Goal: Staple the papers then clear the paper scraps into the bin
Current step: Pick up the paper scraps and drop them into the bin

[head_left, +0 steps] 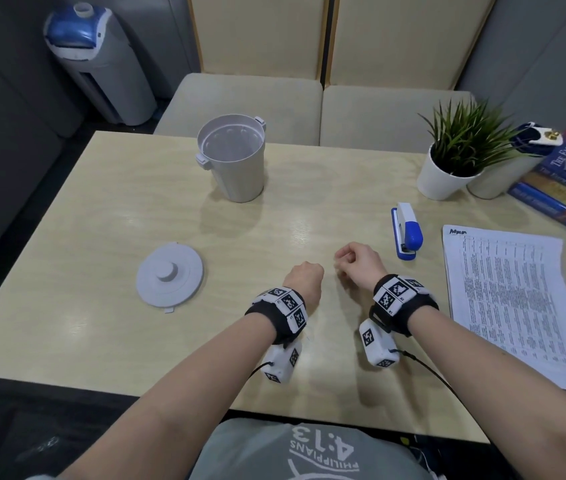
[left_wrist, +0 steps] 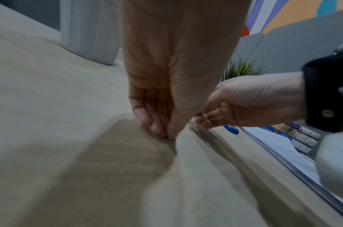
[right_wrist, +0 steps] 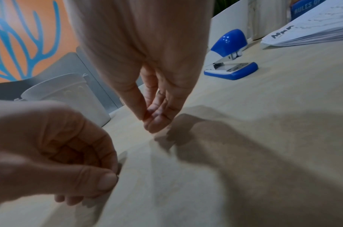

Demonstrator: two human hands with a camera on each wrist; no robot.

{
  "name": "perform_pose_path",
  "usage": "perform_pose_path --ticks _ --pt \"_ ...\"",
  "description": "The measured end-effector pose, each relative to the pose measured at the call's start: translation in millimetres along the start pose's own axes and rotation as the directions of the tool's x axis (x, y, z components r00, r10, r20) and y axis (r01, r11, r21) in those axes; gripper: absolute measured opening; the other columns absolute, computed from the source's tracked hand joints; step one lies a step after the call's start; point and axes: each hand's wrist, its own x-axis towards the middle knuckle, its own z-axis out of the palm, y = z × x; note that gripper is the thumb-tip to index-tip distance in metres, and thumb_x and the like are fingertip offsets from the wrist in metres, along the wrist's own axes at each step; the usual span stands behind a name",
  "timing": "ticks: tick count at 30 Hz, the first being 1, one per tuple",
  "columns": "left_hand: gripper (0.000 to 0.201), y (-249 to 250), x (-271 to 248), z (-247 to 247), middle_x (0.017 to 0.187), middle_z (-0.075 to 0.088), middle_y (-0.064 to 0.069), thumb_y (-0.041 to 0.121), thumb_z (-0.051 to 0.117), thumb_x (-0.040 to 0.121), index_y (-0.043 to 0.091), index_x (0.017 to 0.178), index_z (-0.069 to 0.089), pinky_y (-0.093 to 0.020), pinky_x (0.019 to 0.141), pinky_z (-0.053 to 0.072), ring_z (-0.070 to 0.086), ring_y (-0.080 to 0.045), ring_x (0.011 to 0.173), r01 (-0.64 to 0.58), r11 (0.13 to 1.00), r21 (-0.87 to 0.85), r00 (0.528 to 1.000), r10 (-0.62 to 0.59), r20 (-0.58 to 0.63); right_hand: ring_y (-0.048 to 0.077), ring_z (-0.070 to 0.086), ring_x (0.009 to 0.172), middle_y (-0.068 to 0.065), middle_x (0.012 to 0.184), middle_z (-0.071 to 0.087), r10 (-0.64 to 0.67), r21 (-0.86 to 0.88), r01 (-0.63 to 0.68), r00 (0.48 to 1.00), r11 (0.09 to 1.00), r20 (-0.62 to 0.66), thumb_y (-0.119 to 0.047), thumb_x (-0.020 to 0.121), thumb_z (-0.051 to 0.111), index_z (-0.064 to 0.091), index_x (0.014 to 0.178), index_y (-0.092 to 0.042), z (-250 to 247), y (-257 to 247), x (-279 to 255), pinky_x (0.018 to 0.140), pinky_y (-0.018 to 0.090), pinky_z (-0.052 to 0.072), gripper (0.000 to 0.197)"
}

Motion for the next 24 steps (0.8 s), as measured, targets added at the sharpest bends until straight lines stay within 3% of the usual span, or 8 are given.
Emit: perform_pose_path --ticks 5,8,11,14,17,24 --pt "0.017 -33.0 -18.6 -3.3 0.097 0.071 -0.015 0.013 0.05 0.083 0.007 0.087 0.066 -0.034 0.082 0.049 0.063 -0.033 0.094 0.015 0.984 -0.18 0.996 -0.03 -0.082 0.019 0.063 0.064 0.006 0.075 0.068 -0.031 -0.029 0.033 0.998 0.999 0.046 -0.003 0.08 0.054 0.068 0.08 -0.016 19.0 -18.9 0.5 0.074 0.033 0.058 0.019" --pt "0.012 -67.2 -31.2 -17.2 0.09 0.073 -0.008 0.015 0.056 0.08 0.012 0.084 0.067 -0.028 0.072 0.043 0.064 -0.027 0.086 0.063 0.961 -0.271 0.978 -0.113 -0.174 0.023 0.066 0.089 0.006 0.091 0.073 -0.081 -0.111 0.084 0.996 0.99 0.029 -0.007 0.082 0.055 0.073 0.083 -0.016 37.0 -31.2 1.6 0.086 0.032 0.053 0.02" --pt "0.008 -89.7 -35.0 -37.8 0.079 0.069 -0.003 0.014 0.059 0.082 0.01 0.083 0.066 -0.024 0.067 0.036 0.06 -0.021 0.075 0.071 0.942 -0.328 0.948 -0.166 -0.273 0.028 0.063 0.1 0.008 0.104 0.07 -0.121 -0.237 0.122 0.992 0.964 0.015 -0.009 0.086 0.052 0.072 0.089 -0.012 47.7 -39.0 0.8 0.088 0.033 0.049 0.021" --pt "0.007 -99.8 -31.1 -58.3 0.072 0.061 0.001 0.014 0.061 0.084 0.009 0.083 0.065 -0.027 0.067 0.041 0.058 -0.02 0.072 0.049 0.93 -0.364 0.916 -0.187 -0.355 0.034 0.06 0.1 0.012 0.108 0.063 -0.189 -0.389 0.187 0.981 0.902 0.034 -0.009 0.089 0.049 0.068 0.093 -0.008 52.9 -39.5 0.9 0.086 0.041 0.05 0.019" --pt "0.006 -102.7 -25.6 -71.7 0.071 0.06 0.002 0.014 0.061 0.084 0.009 0.082 0.065 -0.028 0.067 0.042 0.055 -0.017 0.07 0.026 0.927 -0.374 0.897 -0.187 -0.402 0.035 0.059 0.098 0.014 0.108 0.062 -0.218 -0.456 0.223 0.974 0.861 0.066 -0.008 0.09 0.048 0.066 0.095 -0.006 52.9 -40.4 3.7 0.084 0.041 0.05 0.019" --pt "0.007 -98.5 -22.9 -72.4 0.072 0.061 0.001 0.013 0.061 0.084 0.008 0.083 0.065 -0.03 0.069 0.045 0.055 -0.017 0.07 0.001 0.935 -0.355 0.907 -0.15 -0.393 0.039 0.057 0.104 0.02 0.115 0.056 -0.257 -0.663 0.357 0.934 0.658 0.248 0.005 0.09 0.041 0.057 0.109 0.003 49.5 -59.6 9.3 0.082 0.041 0.045 0.026"
